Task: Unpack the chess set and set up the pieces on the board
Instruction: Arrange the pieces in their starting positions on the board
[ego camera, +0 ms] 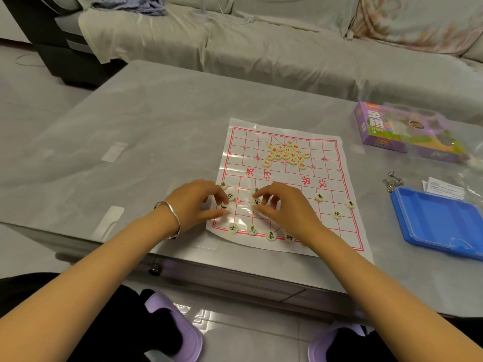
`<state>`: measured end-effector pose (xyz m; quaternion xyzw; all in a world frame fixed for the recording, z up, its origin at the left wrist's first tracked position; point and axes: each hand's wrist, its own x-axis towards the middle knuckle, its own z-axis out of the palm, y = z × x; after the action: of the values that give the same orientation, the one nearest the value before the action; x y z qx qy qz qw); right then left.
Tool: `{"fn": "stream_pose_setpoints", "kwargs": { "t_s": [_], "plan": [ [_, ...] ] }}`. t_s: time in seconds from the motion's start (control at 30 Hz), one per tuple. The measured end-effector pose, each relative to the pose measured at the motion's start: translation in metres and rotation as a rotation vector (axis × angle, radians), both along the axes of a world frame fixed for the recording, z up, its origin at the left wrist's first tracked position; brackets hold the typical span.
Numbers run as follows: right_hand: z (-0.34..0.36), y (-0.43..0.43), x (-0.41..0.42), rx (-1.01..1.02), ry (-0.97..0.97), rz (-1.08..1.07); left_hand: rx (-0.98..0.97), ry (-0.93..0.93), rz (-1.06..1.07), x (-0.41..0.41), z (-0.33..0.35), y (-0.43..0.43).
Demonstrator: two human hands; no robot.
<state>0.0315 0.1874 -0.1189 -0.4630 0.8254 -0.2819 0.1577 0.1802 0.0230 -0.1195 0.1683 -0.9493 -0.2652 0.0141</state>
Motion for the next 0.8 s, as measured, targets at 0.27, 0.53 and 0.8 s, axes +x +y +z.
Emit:
{"fn": "stream_pose_setpoints", "kwargs": {
  "t_s": [0.27, 0.53, 0.8],
  "plan": [
    [-0.004, -0.014, 0.009, 0.132, 0.034, 0.055, -0.005, -0.043, 0.074, 0.015, -0.003, 0.001],
    [-0.004, -0.038, 0.014, 0.104, 0.159, 0.052, -0.045, -0.054, 0.004, 0.019, -0.007, 0.003],
    [-0.009, -0.059, 0.02, 0.112, 0.159, -0.045, 0.009, -0.035, -0.037, 0.026, -0.005, 0.0]
  ]
}}
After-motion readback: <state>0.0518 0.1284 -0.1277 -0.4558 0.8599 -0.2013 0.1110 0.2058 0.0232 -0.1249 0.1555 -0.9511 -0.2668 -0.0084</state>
